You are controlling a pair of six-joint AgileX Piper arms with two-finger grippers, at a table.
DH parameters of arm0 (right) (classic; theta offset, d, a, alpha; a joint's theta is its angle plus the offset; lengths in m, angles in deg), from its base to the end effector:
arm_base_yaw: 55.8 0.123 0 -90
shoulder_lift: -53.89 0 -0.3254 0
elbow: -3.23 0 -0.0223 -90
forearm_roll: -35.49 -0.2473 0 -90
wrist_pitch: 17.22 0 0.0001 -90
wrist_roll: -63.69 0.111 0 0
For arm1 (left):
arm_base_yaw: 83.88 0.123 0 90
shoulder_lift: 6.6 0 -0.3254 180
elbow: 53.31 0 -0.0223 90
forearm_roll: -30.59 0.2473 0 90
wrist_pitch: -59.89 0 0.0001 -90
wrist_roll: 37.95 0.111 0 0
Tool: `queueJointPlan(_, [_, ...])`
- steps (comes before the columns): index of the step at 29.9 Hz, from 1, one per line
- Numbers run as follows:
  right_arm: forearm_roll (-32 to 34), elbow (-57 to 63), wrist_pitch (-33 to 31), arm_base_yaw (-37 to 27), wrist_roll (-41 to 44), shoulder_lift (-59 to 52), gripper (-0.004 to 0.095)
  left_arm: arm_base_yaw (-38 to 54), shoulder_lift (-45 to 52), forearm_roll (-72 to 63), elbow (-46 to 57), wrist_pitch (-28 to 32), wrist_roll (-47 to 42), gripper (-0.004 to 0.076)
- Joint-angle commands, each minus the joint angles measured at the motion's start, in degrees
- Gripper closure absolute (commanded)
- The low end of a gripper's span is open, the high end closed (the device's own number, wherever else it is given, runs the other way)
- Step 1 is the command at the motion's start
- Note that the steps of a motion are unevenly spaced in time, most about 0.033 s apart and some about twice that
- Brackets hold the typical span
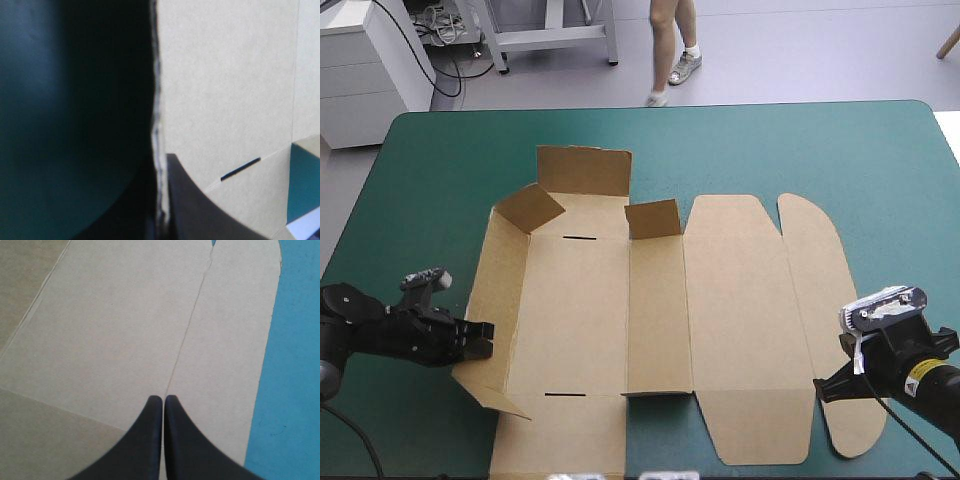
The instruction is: Fold the box
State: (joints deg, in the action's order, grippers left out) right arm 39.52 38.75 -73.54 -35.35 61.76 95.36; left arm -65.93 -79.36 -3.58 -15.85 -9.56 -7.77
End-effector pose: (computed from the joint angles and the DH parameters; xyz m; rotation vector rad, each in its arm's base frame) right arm 0.0704 0.0193 0.3399 -0.4669 2.2778 0.0750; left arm 0.1608 -0.0093 0.2751 0.0002 2.8175 -0.7337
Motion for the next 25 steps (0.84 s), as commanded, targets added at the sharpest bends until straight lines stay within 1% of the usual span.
queueJointPlan(1, [0.22, -1.42, 3.67, -0.28, -0.15, 0.00, 0.0910, -1.29, 0.32, 2.72, -8.01, -3.98, -2.40, 0.0731])
queueJointPlan(4, [0.04, -1.42, 4.08, -0.28, -0.15, 0.00, 0.0910, -4.20, -0.74, 7.79, -14.37, -3.98, -2.76, 0.0731])
queueJointPlan(9, [0.04, -1.42, 3.99, -0.28, -0.15, 0.00, 0.0910, -11.78, -5.51, 15.08, -25.15, -3.71, -3.60, 0.0731])
queueJointPlan(15, [0.04, -1.42, 4.02, -0.28, -0.15, 0.00, 0.0910, -22.22, -14.25, 25.50, -38.12, -3.61, -4.10, 0.0731])
queueJointPlan(20, [0.04, -1.42, 4.02, -0.28, -0.15, 0.00, 0.0910, -30.90, -21.71, 37.13, -48.81, -3.61, -3.70, 0.0731])
queueJointPlan(25, [0.04, -1.42, 4.02, -0.28, -0.15, 0.00, 0.0910, -39.63, -28.21, 47.90, -57.00, -3.50, 3.56, 0.0731])
